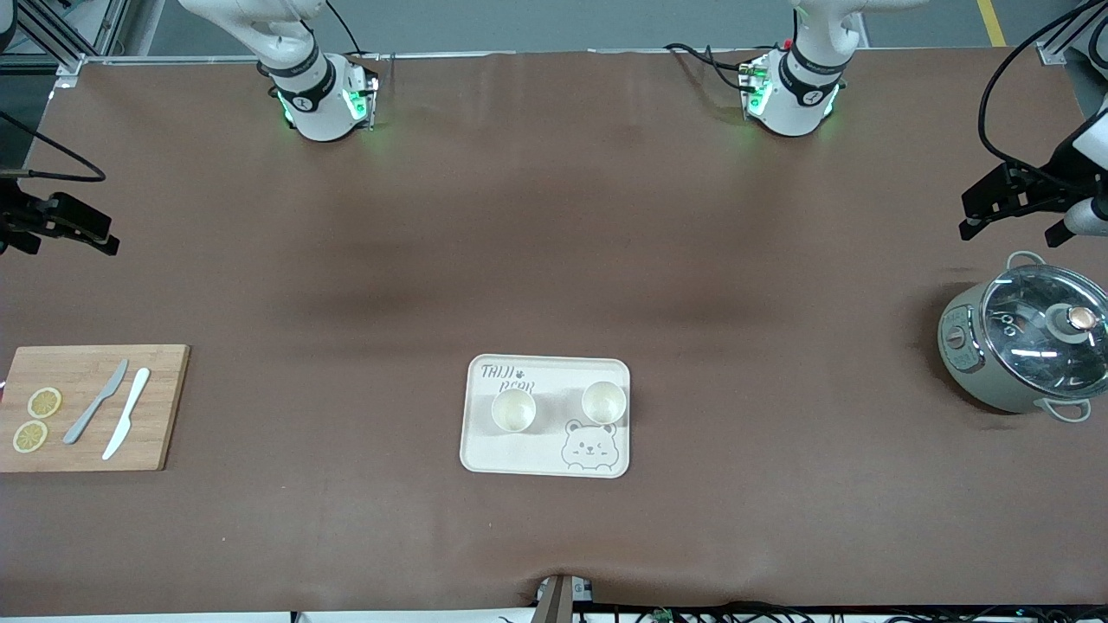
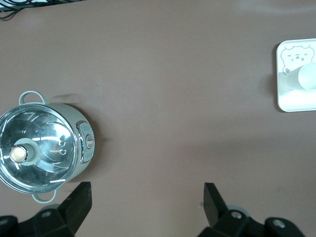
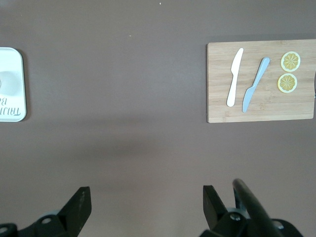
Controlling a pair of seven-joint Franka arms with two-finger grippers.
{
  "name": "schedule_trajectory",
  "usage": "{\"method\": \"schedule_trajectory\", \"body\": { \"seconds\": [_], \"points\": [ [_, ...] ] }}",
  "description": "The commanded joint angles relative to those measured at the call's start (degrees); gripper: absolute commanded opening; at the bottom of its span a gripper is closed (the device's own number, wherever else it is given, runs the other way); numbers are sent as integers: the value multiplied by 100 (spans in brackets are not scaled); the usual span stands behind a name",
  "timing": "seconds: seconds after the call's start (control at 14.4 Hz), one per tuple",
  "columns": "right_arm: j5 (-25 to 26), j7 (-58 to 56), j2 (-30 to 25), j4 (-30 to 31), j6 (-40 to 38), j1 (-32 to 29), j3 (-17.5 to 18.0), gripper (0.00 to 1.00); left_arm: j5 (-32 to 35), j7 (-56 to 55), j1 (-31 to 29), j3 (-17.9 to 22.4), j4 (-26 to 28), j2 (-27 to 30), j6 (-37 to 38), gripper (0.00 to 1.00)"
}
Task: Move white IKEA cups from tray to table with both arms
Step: 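Raise both grippers from the rest pose toward the table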
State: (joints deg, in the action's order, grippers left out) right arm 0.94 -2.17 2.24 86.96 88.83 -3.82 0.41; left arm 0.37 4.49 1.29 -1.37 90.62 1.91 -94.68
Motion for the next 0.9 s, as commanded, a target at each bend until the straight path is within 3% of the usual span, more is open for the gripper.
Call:
{"method": "schedule_trajectory", "body": {
  "seconds": [0.0,0.21,0.42,0.56,0.83],
  "points": [
    [-15,-47,4,-3,12,30,-6,100,-90,25,-23,-4,-36,2,55,100],
    [-15,-47,4,-3,12,21,-15,100,-221,78,-14,-21,-36,20,64,100],
    [-15,-3,4,-3,3,21,-15,100,-792,-202,3,-12,-1,-24,-24,100],
    [-15,-3,4,-3,3,30,-15,100,-749,-493,47,-82,-79,-199,-33,100],
    [-50,-38,48,-3,205,108,-6,100,-171,-966,143,-977,-816,-1051,-15,100]
  ]
}}
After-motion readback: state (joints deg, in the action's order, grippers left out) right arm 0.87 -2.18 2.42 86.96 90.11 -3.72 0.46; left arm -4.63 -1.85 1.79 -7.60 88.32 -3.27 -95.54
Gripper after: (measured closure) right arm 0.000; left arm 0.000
